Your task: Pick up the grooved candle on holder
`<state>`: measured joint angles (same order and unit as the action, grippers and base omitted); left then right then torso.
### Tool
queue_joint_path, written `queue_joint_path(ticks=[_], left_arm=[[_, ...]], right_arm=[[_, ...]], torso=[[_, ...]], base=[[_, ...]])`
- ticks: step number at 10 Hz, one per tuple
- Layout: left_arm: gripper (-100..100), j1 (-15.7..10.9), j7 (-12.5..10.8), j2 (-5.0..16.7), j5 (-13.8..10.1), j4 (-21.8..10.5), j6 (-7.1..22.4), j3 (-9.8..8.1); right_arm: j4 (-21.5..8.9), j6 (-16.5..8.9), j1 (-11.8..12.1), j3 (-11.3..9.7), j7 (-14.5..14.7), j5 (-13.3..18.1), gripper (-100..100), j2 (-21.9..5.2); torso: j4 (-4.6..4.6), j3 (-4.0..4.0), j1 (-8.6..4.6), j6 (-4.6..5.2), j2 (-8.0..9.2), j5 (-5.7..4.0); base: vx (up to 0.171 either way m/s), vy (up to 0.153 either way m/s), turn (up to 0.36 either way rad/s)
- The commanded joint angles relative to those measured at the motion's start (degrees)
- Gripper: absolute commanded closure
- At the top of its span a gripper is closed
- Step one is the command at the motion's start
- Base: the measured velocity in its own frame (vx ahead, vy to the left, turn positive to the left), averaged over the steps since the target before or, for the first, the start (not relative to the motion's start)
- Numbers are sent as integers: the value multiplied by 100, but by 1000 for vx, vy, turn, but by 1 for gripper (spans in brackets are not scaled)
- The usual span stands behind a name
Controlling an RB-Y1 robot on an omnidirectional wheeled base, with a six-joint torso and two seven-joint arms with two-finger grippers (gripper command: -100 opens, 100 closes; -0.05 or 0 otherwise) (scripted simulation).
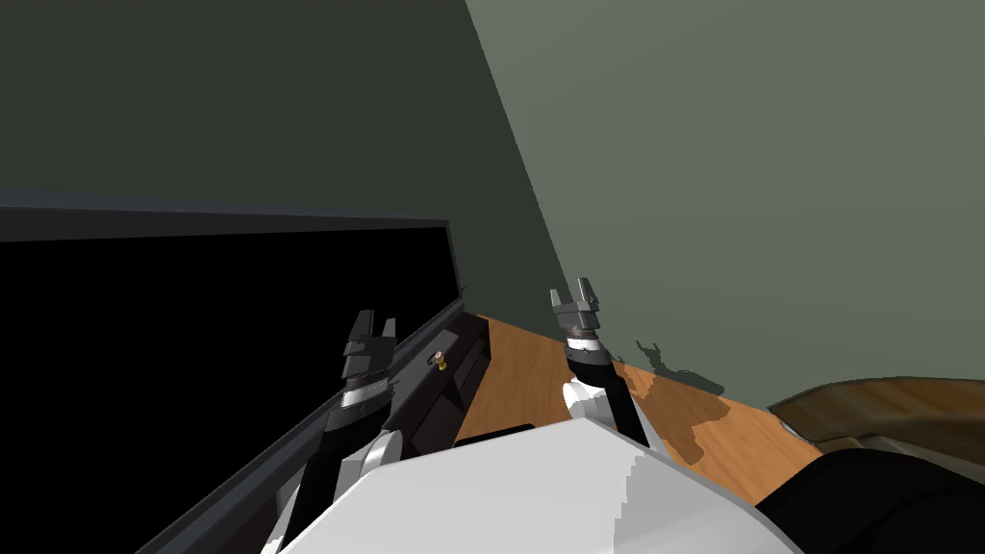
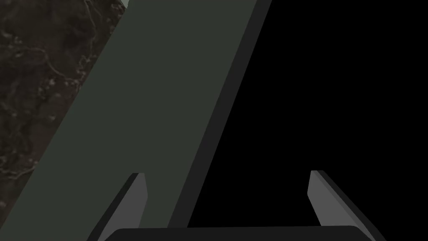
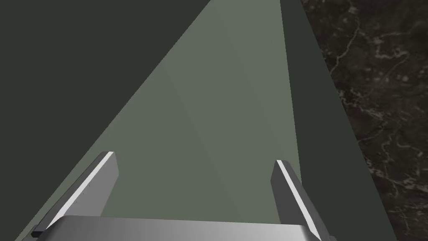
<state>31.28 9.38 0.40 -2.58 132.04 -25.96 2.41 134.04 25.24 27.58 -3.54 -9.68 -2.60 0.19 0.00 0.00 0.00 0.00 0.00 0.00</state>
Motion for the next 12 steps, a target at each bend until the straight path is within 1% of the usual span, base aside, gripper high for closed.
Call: queue_joint_path(ticks=[1,4,7,11,12], left_arm=[[-100,-36,-20,169,9,-65,54,24],[-100,-181,-103,499,48,-321,269,122],[-100,-415,-238,734,116,-730,623,286],[-100,-821,-475,913,242,-1391,1242,581],[-100,-821,-475,913,242,-1428,1242,581]], right_arm=[[0,0,0,0,0,0,0,0],[0,0,0,0,0,0,0,0],[0,0,-1,0,0,0,0,0],[0,0,-1,0,0,0,0,0],[0,0,-1,0,0,0,0,0]], torso=[[0,0,0,0,0,0],[1,4,7,1,7,2],[3,8,14,1,14,3],[5,15,16,0,26,4],[6,16,16,1,28,4]], base=[[-7,5,-19],[-24,17,-36],[-44,33,-52],[-68,40,-72],[-52,30,-32]])
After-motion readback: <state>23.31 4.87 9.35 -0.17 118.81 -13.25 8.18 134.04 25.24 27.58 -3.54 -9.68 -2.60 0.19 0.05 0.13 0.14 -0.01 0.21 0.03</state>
